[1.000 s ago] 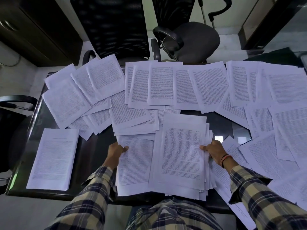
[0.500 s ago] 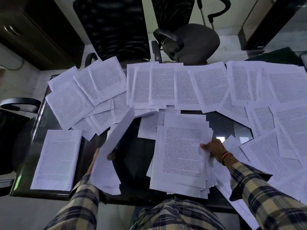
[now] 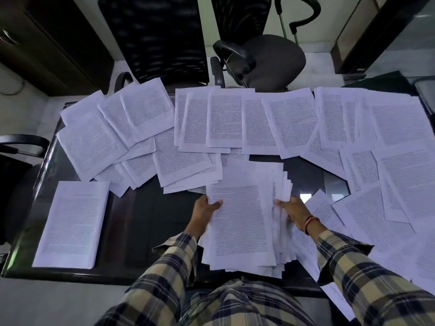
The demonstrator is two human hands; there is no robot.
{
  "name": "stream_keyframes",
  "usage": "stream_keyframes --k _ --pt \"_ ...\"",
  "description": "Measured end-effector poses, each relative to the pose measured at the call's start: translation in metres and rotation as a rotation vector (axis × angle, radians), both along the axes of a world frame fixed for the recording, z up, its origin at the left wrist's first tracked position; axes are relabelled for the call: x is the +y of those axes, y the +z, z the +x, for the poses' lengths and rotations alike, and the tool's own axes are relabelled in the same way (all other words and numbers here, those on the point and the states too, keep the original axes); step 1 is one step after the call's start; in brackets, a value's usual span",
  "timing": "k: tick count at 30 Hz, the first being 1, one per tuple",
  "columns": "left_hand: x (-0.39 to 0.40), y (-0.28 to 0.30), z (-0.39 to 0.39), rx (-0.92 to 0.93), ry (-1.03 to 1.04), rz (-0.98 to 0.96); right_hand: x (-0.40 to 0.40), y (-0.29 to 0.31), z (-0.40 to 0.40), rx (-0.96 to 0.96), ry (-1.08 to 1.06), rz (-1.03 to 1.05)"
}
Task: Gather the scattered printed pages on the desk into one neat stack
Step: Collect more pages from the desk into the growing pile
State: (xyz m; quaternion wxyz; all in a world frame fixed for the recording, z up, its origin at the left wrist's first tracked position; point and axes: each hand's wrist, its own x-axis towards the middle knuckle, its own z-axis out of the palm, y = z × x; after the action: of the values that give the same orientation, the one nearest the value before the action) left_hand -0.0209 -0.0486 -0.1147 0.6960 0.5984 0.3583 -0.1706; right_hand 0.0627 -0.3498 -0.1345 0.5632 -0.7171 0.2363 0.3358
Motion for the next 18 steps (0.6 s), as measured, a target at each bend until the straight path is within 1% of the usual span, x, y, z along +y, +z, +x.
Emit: stream_keyframes --k 4,6,8,10,11,13,18 --pt "-0.016 -0.008 0.015 -0.014 -0.120 0.114 -0.003 -0.009 -0.001 0.018 -0.056 0.007" --pt "-0.017 -0.004 0.018 -0.016 -0.160 0.231 -0.005 -0.013 -0.001 0.028 -0.052 -0.002" --pt "-0.017 -0.001 0.019 -0.029 -0.224 0.426 -0.005 -0.015 -0.001 0.023 -0.057 -0.003" --pt "-0.015 -0.003 0.020 -0.048 -0.292 0.671 -0.005 -0.017 0.000 0.013 -0.061 -0.009" --pt "-0.013 -0.005 0.020 -0.045 -0.300 0.754 -0.005 -0.018 0.000 0.004 -0.056 -0.011" --pt "-0.009 -0.007 0.020 -0.042 -0.278 0.790 -0.005 -0.020 0.001 -0.012 -0.050 -0.022" --pt "-0.011 -0.005 0.027 -0.018 -0.220 0.675 -0.003 -0.020 0.001 -0.027 -0.044 -0.027"
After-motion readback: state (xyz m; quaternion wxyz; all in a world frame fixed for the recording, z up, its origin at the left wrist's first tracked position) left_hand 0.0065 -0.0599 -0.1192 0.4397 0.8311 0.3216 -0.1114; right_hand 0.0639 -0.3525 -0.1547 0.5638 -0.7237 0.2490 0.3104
